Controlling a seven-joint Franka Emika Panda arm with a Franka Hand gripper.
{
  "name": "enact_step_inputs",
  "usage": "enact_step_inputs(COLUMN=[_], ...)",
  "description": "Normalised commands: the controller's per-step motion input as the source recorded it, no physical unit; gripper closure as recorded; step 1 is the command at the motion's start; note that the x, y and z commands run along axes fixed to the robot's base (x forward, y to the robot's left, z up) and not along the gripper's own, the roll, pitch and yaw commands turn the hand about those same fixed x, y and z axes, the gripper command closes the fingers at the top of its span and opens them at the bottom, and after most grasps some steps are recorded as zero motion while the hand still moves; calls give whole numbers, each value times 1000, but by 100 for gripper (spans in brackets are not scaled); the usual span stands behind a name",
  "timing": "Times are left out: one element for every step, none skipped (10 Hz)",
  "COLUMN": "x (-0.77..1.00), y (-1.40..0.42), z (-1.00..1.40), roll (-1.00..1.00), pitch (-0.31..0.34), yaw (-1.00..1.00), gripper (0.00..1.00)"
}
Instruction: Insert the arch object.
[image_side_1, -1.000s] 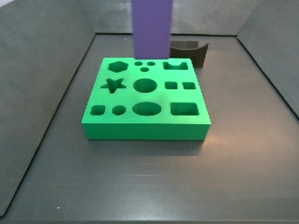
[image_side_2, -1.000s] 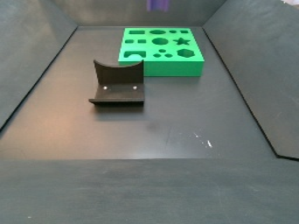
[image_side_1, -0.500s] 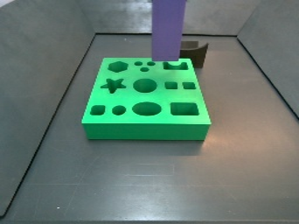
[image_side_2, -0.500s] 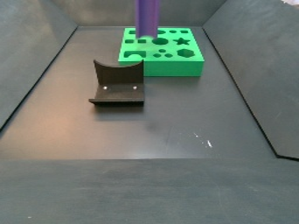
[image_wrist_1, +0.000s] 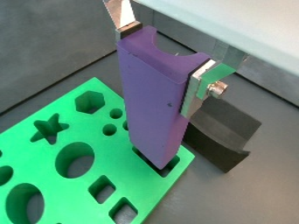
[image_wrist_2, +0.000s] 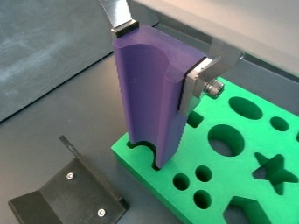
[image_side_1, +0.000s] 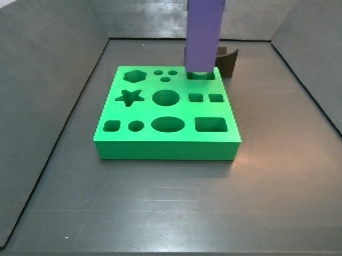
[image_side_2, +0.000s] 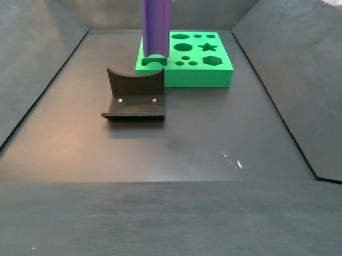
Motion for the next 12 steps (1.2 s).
enact_step_inputs(x=[131, 20, 0, -94, -20, 140, 314, 354, 280, 169, 14, 71], y=[0, 0, 0, 17, 34, 0, 0, 0, 0, 0, 0, 0], z=[-243, -263, -320, -311, -329, -437, -500, -477, -431, -323, -117, 0], roll=[-39, 0, -16, 0, 0, 0, 64, 57, 39, 3, -13, 0], pitch=[0, 0, -11, -7, -3, 0, 0, 0, 0, 0, -50, 34], yaw=[0, 0, 26, 3, 20, 20, 0, 0, 0, 0, 0, 0], gripper=[100, 100, 100, 100, 100, 100, 100, 100, 100, 100, 100, 100])
